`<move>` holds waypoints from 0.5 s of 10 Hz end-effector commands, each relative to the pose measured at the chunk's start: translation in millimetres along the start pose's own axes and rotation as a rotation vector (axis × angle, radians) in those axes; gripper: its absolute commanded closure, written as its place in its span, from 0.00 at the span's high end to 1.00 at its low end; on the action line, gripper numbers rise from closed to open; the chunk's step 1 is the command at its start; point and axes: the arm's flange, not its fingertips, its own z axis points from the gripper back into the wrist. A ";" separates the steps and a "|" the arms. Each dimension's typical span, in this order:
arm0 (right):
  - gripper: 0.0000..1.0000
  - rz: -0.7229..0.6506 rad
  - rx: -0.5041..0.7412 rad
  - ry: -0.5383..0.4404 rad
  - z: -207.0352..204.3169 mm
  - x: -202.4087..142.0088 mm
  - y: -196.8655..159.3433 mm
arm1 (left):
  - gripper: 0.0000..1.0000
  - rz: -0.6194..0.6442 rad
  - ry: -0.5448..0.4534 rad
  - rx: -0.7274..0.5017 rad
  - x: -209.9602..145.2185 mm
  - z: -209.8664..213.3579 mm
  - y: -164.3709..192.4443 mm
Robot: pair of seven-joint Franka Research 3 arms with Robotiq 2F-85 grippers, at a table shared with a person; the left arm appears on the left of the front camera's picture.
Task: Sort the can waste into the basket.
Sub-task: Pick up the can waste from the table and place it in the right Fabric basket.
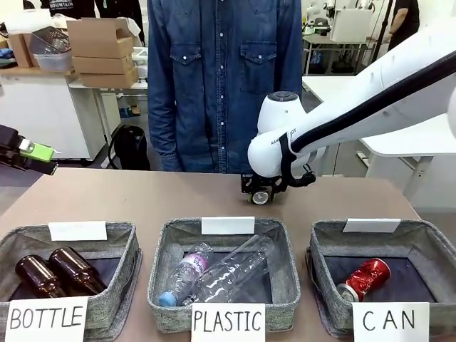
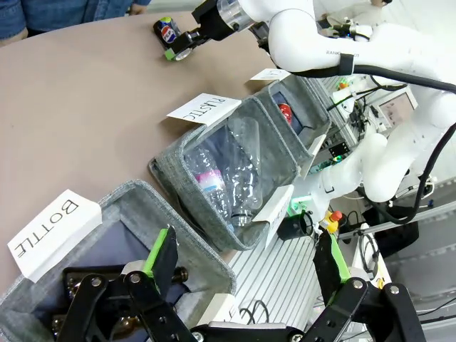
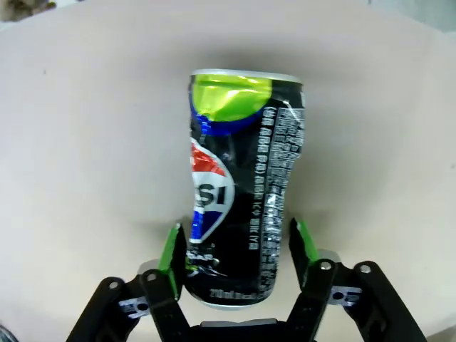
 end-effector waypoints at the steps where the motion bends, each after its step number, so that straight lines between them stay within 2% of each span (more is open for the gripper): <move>1: 0.35 -0.023 -0.014 -0.001 2.8 2.7 7.5 | 1.00 0.009 -0.004 -0.004 1.0 -0.1 -3.7; 2: 0.00 -0.023 -0.019 0.000 3.3 2.8 7.0 | 1.00 0.009 -0.004 -0.004 1.0 -0.1 -3.7; 5: 0.00 -0.025 -0.017 0.000 3.8 3.2 6.5 | 1.00 0.009 -0.004 -0.004 1.0 -0.1 -3.7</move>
